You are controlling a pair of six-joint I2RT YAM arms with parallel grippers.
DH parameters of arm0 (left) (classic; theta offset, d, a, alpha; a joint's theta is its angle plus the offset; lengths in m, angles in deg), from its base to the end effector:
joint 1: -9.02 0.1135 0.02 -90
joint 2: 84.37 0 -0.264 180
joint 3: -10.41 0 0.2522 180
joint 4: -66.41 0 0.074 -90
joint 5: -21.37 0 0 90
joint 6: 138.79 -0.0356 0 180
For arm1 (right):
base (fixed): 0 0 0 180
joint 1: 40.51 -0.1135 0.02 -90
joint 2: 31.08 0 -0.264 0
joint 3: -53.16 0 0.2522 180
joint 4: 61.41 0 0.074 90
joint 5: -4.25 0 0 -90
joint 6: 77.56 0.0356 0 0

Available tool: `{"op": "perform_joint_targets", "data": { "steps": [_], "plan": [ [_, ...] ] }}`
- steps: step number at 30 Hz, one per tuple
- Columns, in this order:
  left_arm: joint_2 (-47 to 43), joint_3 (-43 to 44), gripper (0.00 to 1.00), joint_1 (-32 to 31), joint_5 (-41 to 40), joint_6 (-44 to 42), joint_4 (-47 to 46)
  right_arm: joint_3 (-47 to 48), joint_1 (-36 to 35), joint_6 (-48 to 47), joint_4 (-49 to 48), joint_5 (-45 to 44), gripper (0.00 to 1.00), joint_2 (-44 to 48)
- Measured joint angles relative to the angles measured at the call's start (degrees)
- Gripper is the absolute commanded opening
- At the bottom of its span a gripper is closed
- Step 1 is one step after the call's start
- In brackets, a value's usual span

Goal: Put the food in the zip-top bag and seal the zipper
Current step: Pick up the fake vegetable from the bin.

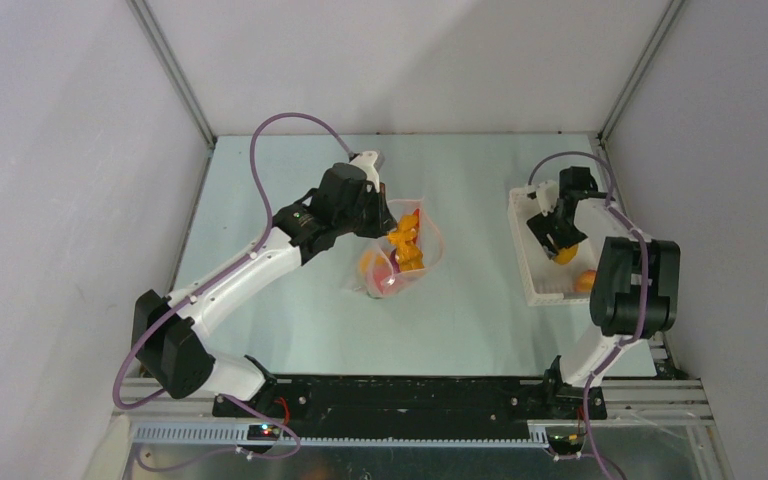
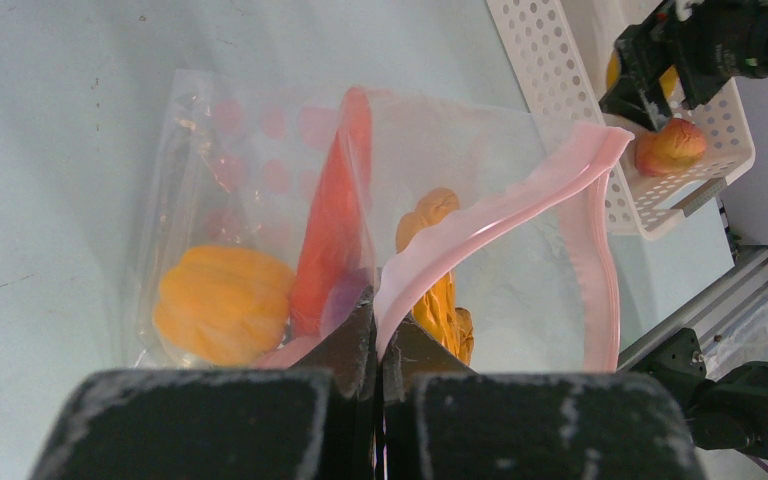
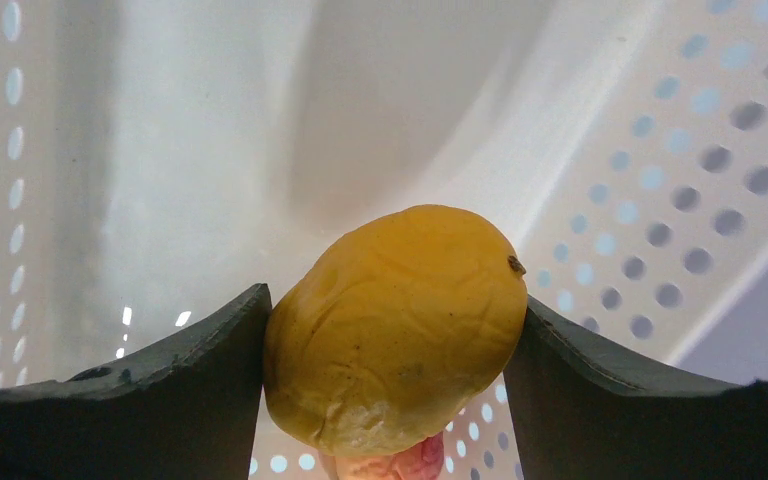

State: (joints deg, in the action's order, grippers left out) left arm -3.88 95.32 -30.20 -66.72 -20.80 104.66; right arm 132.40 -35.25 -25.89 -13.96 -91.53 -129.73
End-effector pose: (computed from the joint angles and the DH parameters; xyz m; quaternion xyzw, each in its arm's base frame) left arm 0.2463 -0.2025 0.3323 0.0941 0.8771 -0.2728 0.3839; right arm 0.3388 -0.0348 0.1901 -0.2688 0.9409 -0.1202 0.1677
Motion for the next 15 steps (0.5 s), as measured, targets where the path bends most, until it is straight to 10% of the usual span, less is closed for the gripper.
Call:
{"op": "perform_joint_targets", "data": {
  "steps": [15],
  "plan": [
    [0.00,0.00,0.00,0.00,-0.17,1.49,0.02,-0.11,-2.80,13.99,1.16,-1.38,0.12,26.23]
  ]
}}
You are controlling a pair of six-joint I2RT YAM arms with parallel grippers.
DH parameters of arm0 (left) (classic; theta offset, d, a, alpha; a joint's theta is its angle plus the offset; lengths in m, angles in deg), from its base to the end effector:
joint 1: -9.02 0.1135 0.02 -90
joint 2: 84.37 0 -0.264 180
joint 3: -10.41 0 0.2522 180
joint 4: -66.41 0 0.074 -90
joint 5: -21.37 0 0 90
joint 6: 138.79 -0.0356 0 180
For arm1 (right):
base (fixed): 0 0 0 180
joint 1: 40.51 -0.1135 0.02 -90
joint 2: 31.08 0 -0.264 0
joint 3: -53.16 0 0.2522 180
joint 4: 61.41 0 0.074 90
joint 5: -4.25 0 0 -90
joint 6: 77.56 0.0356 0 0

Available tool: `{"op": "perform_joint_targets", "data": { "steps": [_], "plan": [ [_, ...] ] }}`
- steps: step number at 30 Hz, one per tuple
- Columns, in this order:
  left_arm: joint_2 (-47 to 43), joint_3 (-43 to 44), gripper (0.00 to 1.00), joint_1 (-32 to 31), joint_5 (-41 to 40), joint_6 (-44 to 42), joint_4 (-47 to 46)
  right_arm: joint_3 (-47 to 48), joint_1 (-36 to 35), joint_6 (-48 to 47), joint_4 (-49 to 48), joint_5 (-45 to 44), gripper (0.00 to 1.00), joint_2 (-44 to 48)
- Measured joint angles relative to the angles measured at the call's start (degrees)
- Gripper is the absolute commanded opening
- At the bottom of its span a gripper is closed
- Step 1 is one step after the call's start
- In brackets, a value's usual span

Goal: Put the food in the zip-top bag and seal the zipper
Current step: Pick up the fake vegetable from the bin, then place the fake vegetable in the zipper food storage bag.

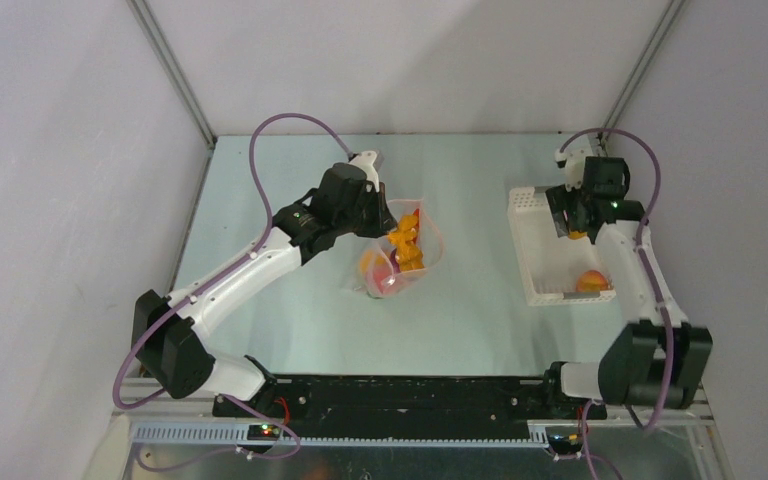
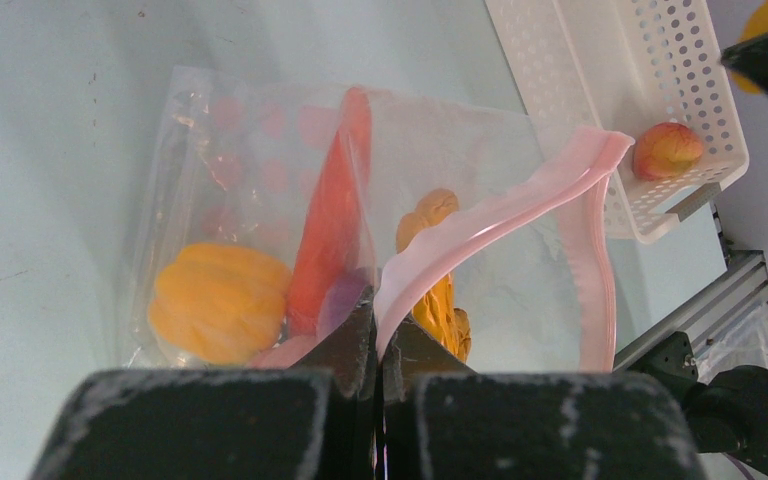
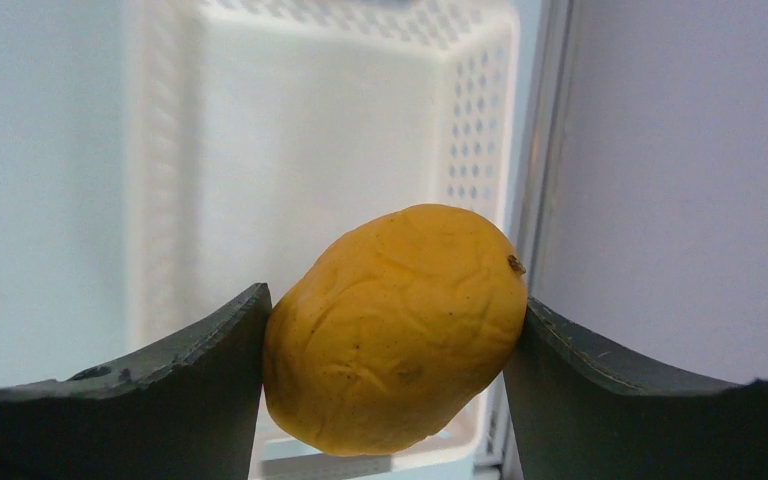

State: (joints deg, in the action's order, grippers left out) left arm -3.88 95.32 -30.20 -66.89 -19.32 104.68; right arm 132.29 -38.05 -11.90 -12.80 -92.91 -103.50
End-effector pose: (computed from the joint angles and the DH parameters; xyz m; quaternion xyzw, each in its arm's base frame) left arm 0.2463 -0.2024 0.3323 0.0821 0.8784 -0.2765 0.3810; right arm 0.2717 -0.0161 0.3216 -0.1480 0.8997 -0.1497 0.3825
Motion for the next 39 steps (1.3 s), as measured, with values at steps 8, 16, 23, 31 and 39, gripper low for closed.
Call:
{"op": "perform_joint_targets", "data": {
  "steps": [8,16,23,31,39],
  "plan": [
    [0.00,0.55,0.00,-0.02,-0.59,0.52,0.85,-0.02,-27.74,5.33,-3.10,6.73,0.11,11.04],
    [-0.42,0.98,0.00,-0.02,-3.26,0.52,3.02,-0.04,-49.90,9.25,-12.04,18.34,0.14,11.98],
    [-1.75,0.98,0.00,-0.15,-3.32,0.52,3.58,-0.04,-54.77,10.91,-18.56,17.05,0.15,6.40],
    [-3.21,0.98,0.00,-0.52,-3.26,0.52,4.55,-0.11,-55.67,14.25,-21.68,6.29,0.21,-2.05],
    [-4.50,0.98,0.00,-0.76,-3.02,0.57,4.87,-0.11,-56.24,18.01,-19.69,-1.79,0.31,-5.60]
  ]
}}
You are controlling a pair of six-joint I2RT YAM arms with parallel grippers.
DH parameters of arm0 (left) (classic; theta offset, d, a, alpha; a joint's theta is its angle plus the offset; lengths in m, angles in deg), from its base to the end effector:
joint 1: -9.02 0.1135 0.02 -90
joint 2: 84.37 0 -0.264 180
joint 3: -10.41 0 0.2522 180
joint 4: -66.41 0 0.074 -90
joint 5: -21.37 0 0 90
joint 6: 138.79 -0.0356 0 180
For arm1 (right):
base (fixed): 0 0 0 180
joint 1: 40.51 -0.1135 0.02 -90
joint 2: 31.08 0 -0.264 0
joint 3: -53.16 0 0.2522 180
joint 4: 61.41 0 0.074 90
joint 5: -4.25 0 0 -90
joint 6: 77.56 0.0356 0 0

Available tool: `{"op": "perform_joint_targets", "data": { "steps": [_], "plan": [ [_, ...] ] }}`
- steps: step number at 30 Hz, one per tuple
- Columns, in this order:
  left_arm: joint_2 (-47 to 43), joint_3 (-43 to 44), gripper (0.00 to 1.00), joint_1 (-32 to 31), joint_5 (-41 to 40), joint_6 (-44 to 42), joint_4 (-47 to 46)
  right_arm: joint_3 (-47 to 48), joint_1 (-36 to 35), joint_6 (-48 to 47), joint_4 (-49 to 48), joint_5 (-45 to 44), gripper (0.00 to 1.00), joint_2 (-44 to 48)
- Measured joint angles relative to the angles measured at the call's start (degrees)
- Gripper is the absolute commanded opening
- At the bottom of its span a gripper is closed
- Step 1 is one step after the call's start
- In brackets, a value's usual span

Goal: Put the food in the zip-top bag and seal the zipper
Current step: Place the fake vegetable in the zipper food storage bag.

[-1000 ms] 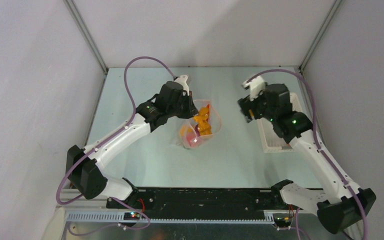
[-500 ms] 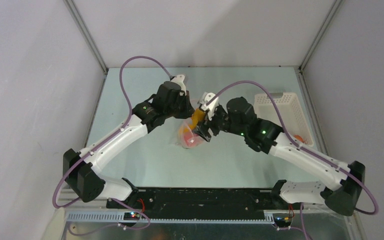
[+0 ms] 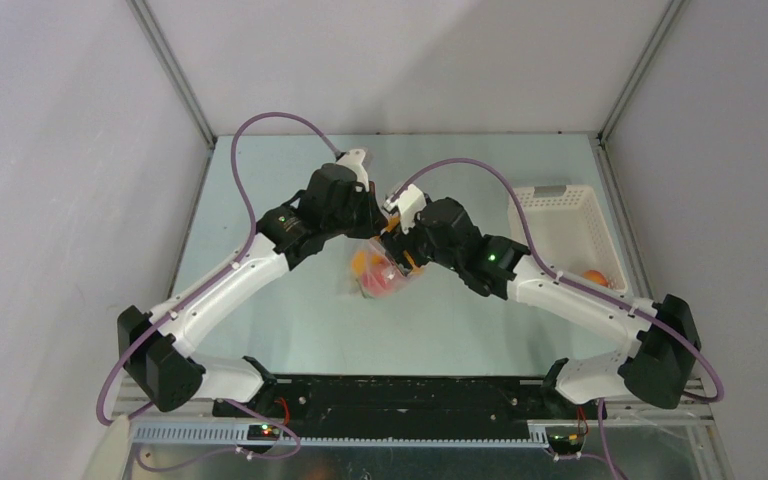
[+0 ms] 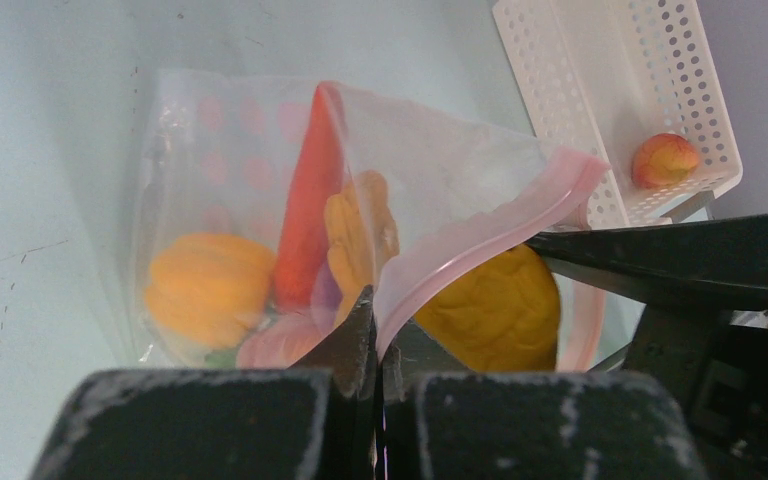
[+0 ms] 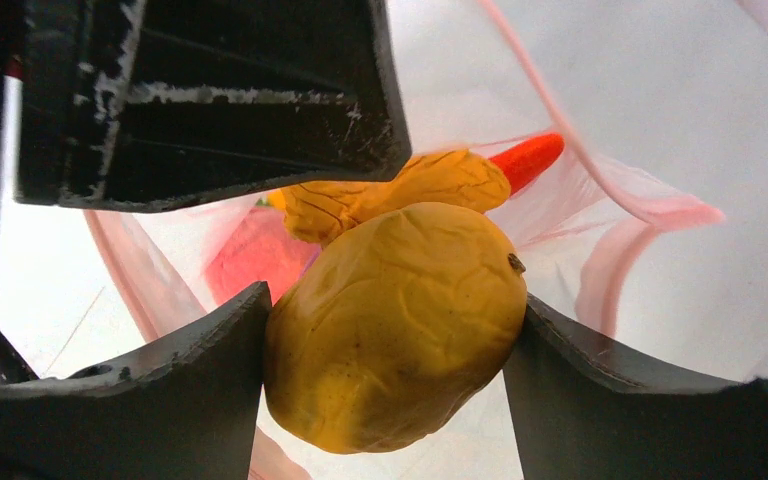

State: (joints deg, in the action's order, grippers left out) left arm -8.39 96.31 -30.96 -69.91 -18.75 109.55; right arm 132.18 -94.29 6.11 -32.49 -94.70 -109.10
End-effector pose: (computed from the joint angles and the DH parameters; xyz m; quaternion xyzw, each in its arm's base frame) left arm 0.2274 -0.1897 0.3530 0.0709 0.8768 -0.2647 0.3950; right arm 0.1899 0.2499 0.3250 -0.3930 0.7595 0.1456 0.4975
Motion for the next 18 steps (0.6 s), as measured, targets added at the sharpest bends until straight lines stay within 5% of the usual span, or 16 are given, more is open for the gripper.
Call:
{"op": "perform_joint_targets", "data": {
  "steps": [17,18],
  "plan": [
    [0.00,0.00,0.00,-0.17,0.20,1.46,0.37,0.00,-5.73,-4.72,1.09,3.80,0.82,-0.28],
    [0.00,0.00,0.00,-0.17,0.24,1.46,0.37,0.00,-5.73,-4.87,0.98,3.72,0.95,0.09]
  ]
}}
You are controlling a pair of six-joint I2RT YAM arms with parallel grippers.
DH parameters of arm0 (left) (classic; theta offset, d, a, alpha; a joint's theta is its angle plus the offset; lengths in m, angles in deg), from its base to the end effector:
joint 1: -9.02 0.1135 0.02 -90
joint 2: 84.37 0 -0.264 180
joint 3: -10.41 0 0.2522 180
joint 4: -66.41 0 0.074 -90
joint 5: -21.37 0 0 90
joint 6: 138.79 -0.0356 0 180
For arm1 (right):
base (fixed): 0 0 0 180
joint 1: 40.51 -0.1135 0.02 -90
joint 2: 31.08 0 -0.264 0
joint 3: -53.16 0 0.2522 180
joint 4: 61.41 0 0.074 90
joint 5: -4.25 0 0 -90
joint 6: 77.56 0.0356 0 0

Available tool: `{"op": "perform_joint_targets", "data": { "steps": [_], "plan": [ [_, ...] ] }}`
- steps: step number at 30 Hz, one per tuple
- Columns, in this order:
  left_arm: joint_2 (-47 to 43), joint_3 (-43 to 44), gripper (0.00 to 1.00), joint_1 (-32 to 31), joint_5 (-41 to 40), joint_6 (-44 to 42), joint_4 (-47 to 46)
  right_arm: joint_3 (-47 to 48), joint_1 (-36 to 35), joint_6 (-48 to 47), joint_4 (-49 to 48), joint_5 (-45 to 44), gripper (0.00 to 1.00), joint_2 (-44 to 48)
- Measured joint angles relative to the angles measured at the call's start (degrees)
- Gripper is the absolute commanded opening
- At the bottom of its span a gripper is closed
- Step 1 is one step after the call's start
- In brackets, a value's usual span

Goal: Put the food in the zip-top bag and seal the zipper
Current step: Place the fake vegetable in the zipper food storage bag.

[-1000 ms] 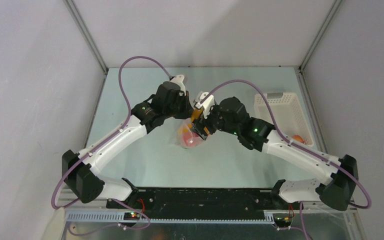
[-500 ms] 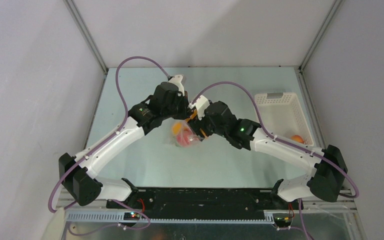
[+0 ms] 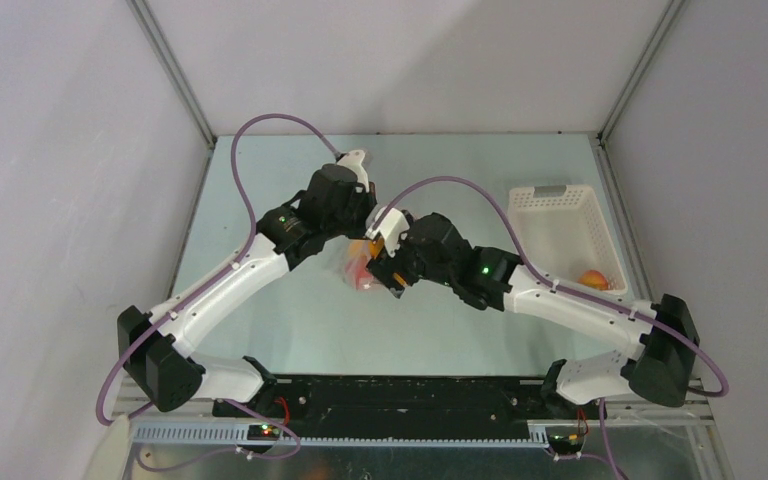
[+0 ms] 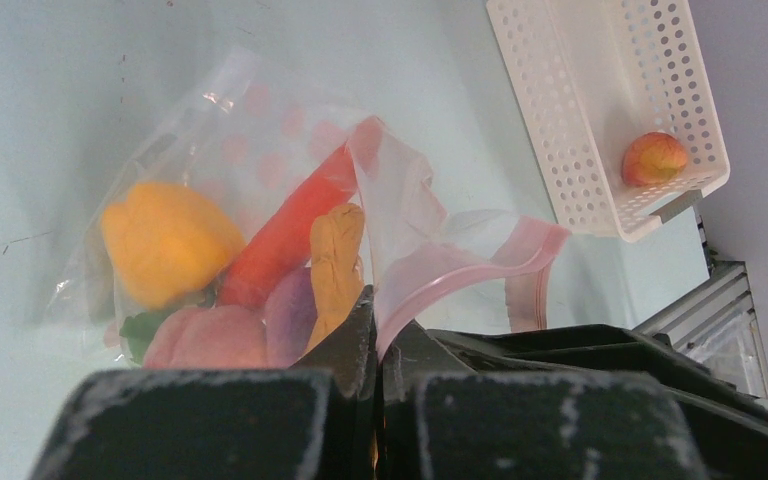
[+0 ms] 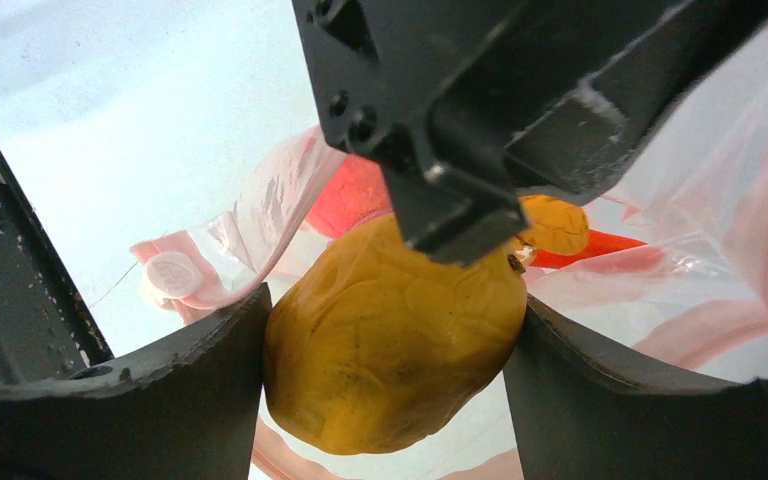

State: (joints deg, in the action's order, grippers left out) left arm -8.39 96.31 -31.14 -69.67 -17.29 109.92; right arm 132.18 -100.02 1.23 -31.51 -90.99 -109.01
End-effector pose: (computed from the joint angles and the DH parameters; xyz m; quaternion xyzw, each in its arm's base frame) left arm 0.2265 -0.1903 0.3525 0.0623 0.8790 -0.2702 0.3879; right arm 0.1615 0.2679 0.3237 -0.4787 0.7147 0.1721 0.4800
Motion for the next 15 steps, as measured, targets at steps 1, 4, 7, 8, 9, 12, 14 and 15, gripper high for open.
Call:
{"op": "perform_joint_targets", "data": {
  "steps": [1,4,7,8,9,12,14,15],
  "plan": [
    [0.00,0.00,0.00,0.00,0.22,0.00,-0.02,0.00,0.00,-0.07,-0.17,-0.17,0.97,0.52],
    [0.00,0.00,0.00,0.00,0.81,0.02,-0.02,0.00,0.00,-0.68,-0.68,-0.98,0.99,2.27],
    [0.00,0.00,0.00,0.00,1.46,0.00,-0.02,0.00,0.00,-1.11,-1.51,-1.99,1.00,3.52],
    [0.00,0.00,0.00,0.00,1.55,0.00,-0.02,0.00,0.02,-1.25,-1.81,-2.34,0.99,3.72],
    [-0.02,0.00,0.00,0.00,1.70,0.00,-0.02,0.00,0.09,-1.33,-2.01,-2.71,0.99,3.80],
    [-0.07,0.00,0.00,-0.02,1.81,0.00,-0.04,0.00,0.37,-1.31,-2.47,-3.69,1.00,3.80],
    [-0.13,0.00,0.00,0.00,1.81,0.00,-0.02,0.00,0.63,-0.79,-3.23,-4.83,0.99,3.80],
    [-0.17,0.00,0.00,0.00,1.84,0.00,-0.02,0.00,0.76,-0.31,-3.63,-5.33,0.99,3.85]
  ]
}}
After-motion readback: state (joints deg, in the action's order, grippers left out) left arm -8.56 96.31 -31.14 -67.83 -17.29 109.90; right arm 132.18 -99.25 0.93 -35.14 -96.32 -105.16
